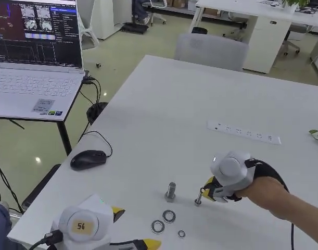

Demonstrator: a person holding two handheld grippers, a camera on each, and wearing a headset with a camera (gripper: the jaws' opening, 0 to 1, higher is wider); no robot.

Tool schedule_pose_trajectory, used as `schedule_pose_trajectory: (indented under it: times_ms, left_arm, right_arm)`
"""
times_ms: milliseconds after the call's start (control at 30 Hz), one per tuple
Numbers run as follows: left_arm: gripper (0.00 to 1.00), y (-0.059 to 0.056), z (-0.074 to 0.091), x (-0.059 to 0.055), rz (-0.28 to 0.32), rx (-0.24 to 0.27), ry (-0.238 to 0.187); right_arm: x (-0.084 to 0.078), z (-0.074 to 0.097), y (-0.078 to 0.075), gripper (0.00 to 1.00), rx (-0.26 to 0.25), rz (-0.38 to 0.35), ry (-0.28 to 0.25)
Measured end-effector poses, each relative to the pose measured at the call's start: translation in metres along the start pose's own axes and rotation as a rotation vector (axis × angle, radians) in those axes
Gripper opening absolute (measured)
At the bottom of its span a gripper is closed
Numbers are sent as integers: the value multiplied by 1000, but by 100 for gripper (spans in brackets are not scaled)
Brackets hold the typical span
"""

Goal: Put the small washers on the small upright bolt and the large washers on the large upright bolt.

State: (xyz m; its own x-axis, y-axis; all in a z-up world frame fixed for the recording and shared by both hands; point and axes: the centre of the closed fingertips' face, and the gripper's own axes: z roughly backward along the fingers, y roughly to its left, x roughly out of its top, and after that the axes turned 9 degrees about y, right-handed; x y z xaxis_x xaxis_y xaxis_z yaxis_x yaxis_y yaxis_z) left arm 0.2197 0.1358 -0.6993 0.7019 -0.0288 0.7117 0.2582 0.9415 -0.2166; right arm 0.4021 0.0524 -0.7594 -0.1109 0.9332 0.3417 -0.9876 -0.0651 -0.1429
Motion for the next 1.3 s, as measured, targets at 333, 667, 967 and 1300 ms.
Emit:
schedule_pose_trajectory:
  times_ms: [333,667,967,1300]
  left_arm:
    - [66,-1,-1,2,4,-1,-2]
    - [66,1,-1,0,8,2,1]
    - [66,1,-2,0,11,5,1]
    - [66,2,-3,-3,19,10,7]
  right_arm:
    - [-1,-5,0,13,12,15,26]
    - [-3,-9,2,13,24,26,48]
    - [-6,-15,2,13,36,26,61]
    - [-12,-28,5,13,51,18,80]
